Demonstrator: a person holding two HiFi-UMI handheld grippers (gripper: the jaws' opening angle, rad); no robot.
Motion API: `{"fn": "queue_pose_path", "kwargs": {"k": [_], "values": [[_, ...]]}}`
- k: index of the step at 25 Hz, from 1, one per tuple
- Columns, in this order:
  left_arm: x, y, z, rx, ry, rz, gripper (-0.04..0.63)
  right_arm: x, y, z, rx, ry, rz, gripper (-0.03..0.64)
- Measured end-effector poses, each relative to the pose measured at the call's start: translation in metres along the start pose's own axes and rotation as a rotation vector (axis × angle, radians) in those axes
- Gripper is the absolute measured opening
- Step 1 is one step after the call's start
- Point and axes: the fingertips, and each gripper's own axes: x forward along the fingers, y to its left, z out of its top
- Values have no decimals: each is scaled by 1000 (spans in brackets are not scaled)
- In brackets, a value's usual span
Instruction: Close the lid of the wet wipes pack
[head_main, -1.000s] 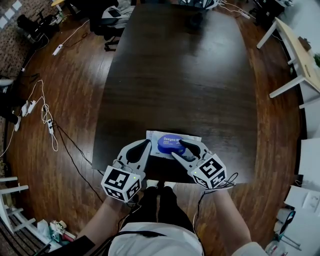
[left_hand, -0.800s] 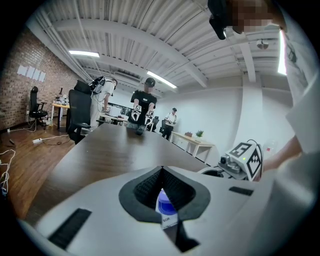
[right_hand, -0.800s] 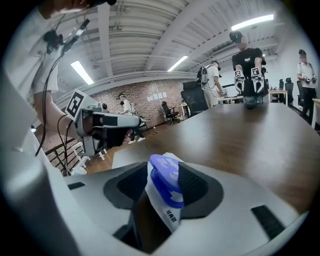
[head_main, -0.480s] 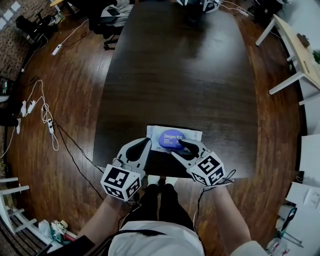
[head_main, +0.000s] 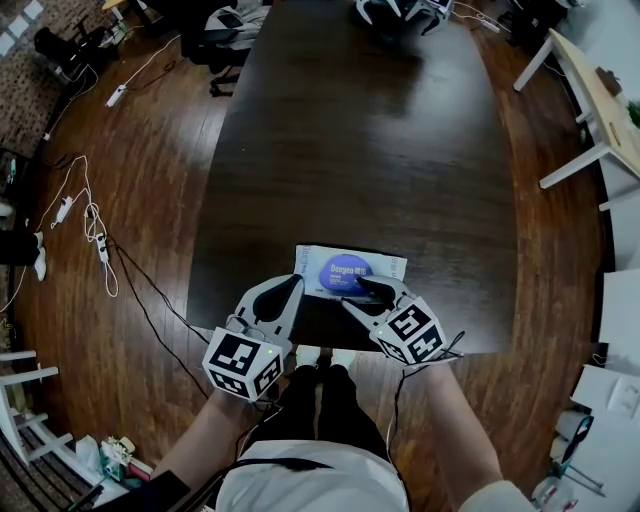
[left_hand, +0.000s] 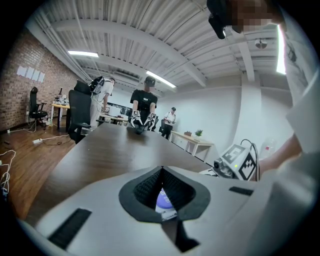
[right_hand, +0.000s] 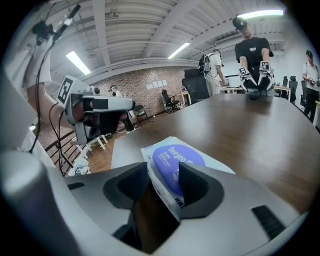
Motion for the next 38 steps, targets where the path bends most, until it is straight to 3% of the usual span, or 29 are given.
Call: {"fn": "queue_pose_path", "kwargs": {"k": [8, 23, 28, 38], "values": [[-4, 2, 4, 5, -9, 5, 2, 14, -3, -21, -4, 70, 18, 209], [-8, 3, 5, 8, -14, 0, 2, 14, -1, -9, -3, 165, -15, 219], [-14, 4, 9, 15, -27, -3, 2, 18, -2, -17, 14, 83, 4, 218], [-32, -6, 39, 46, -74, -19, 2, -24, 25, 46, 49, -97, -23, 218]]}}
